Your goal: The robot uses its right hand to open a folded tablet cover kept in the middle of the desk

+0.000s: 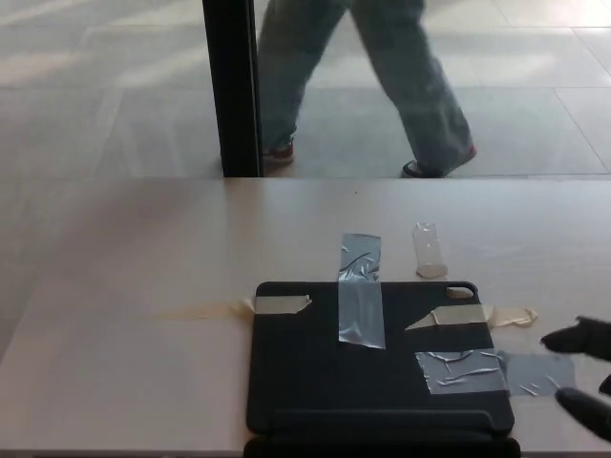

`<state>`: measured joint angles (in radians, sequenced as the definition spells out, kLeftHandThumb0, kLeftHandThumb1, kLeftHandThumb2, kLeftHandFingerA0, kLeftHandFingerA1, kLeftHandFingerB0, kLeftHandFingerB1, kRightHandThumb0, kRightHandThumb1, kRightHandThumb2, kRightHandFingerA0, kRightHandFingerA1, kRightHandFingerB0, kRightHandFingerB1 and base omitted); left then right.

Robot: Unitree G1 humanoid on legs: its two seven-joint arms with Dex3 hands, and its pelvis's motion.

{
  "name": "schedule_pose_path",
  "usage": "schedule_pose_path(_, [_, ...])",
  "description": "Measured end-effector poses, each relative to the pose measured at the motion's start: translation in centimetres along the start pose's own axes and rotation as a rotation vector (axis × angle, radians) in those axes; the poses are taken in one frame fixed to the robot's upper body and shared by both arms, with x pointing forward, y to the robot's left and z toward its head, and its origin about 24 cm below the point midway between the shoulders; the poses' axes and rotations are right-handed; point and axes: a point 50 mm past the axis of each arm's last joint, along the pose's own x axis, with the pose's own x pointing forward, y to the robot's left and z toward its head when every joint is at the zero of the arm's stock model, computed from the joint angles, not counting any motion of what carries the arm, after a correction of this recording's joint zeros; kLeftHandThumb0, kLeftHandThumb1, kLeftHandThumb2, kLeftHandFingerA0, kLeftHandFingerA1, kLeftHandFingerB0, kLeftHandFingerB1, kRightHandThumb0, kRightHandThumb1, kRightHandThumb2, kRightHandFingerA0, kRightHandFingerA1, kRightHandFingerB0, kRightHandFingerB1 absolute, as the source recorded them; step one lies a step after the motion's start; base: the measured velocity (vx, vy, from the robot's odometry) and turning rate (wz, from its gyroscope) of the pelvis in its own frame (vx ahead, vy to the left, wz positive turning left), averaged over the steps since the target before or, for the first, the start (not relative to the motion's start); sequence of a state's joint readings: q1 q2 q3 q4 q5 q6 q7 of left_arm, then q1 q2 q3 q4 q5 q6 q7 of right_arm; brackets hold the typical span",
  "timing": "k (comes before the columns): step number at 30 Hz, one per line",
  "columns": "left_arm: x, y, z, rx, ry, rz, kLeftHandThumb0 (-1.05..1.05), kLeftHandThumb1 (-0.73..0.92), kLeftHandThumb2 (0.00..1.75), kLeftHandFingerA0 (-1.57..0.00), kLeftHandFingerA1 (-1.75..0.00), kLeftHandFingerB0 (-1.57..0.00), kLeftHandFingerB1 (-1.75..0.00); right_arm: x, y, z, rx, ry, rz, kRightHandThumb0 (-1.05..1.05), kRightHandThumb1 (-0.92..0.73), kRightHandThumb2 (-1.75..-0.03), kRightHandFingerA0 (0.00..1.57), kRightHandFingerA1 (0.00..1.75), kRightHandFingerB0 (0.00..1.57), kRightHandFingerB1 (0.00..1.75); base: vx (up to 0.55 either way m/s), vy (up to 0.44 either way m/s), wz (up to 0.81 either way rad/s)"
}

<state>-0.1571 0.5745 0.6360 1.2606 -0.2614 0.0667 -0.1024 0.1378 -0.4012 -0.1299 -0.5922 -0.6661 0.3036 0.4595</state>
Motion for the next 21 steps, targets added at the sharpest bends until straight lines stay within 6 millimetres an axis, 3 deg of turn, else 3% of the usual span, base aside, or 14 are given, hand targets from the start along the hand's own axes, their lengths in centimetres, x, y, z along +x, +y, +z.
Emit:
schedule_pose_path(1, [0.0,0.1,-0.1,0.001,0.002,0.002,-0.81,0.86,0.65,-0.72,-0.75,-0.54,-0.65,0.1,-0.7,-0.4,0.008,0.013,-0.028,-0.82,-0.69,-1.08,0.62,0.64,0.43,0.56,0.00,0.000,0.00])
schedule_pose_path(2, [0.0,0.1,-0.1,0.002,0.003,0.003,-0.81,0.85,0.66,-0.71,-0.74,-0.54,-0.65,0.3,-1.4,-0.9,0.018,0.030,-0.055,-0.84,-0.92,-0.68,0.71,0.50,0.48,0.43,0.00,0.000,0.00])
schedule_pose_path(5, [0.0,0.2,-0.2,0.005,0.006,0.005,-0.80,0.86,0.66,-0.71,-0.75,-0.53,-0.64,0.4,-3.0,-2.5,0.048,0.085,-0.115,-0.82,-0.92,-0.68,0.65,0.48,0.47,0.43,0.00,0.000,0.00])
schedule_pose_path(12, [-0.1,0.6,-0.6,0.012,0.015,0.013,-0.80,0.85,0.65,-0.72,-0.75,-0.53,-0.64,-0.5,-5.0,-7.0,0.137,0.239,-0.200,-0.77,-0.90,-0.67,0.69,0.53,0.46,0.44,0.00,0.000,0.00])
schedule_pose_path(17, [-0.2,0.8,-0.8,0.015,0.021,0.017,-0.81,0.85,0.65,-0.74,-0.74,-0.54,-0.64,-2.2,-5.9,-11.3,0.237,0.384,-0.283,-0.82,-0.90,-0.67,0.69,0.53,0.47,0.43,0.00,0.000,0.00])
schedule_pose_path(20, [-0.2,0.8,-0.8,0.016,0.022,0.018,-0.80,0.86,0.65,-0.76,-0.75,-0.55,-0.64,-3.3,-6.0,-13.6,0.295,0.462,-0.329,-0.79,-0.92,-0.76,0.68,0.58,0.39,0.45,0.00,0.000,0.00])
schedule_pose_path(21, [-0.2,0.8,-0.9,0.016,0.023,0.018,-0.79,0.87,0.65,-0.77,-0.76,-0.54,-0.64,-3.9,-5.9,-14.7,0.325,0.503,-0.351,-0.78,-0.92,-0.72,0.70,0.60,0.49,0.49,0.00,0.000,0.00])
